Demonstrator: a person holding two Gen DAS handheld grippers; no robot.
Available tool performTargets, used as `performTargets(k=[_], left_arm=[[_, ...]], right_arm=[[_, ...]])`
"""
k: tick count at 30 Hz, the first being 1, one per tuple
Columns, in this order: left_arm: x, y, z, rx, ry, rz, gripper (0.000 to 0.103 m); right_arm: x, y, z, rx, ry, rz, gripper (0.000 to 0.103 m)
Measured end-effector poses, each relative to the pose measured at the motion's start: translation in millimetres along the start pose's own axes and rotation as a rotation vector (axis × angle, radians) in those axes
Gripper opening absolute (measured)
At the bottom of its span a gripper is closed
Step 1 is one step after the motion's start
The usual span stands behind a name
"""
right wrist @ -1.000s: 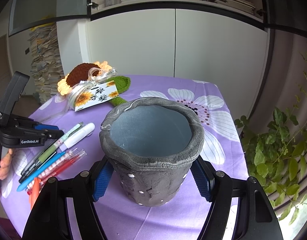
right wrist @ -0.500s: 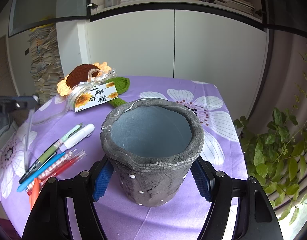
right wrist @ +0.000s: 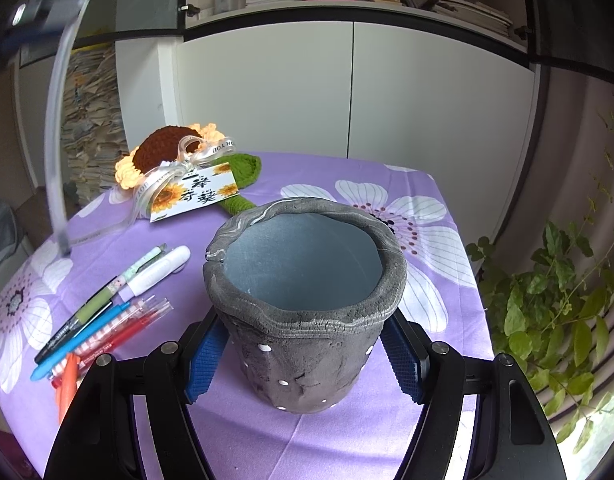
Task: Organize stationery
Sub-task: 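Drop the clear pen into the cup with the left gripper while the right gripper holds the cup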
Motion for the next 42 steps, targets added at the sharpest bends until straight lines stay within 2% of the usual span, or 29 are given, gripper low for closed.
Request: performTargets(k=[7,12,18,28,39,40,42], left_arm=[[-30,-18,27,0.003,0.095,0.0,0.01],[-48,-20,34,0.021,0.13,-0.021,0.01],[-70,-1,37,0.012,0.107,-0.058,0.01],[-94,33,19,0.046,0.085,-0.174,0.011],[-99,47,12,0.074,0.079,-0.245,0.013],[-98,47,11,0.076,0.079,-0.248,0.014],[-93,45,9,0.083,0.076,-0.253,0.023]], right_arm=[[-4,-1,-6,0.029,0.002,-0.022,0.073],[-3,0,-5,0.024,-0.001,-0.02,0.073],[-3,0,-3,0.019,-0.005,-0.015,0.073],[-3,0,-4,0.018,-0.009,-0.015,0.073],[-3,0,-6,0.016,0.0,-0.016,0.073],[-3,1,-6,0.016,0.0,-0.016,0.073],[-3,1,-6,0.016,0.002,-0.014,0.073]])
Point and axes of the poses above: each gripper's, at about its wrist camera, not at the fingertips, and x roughly against the way its jaws point, z to its right, y to its underside, the point moved 2 cm from there along -x, roughly the way its jaws point, and after that the axes turned 12 degrees about x, right-handed, at the moved point
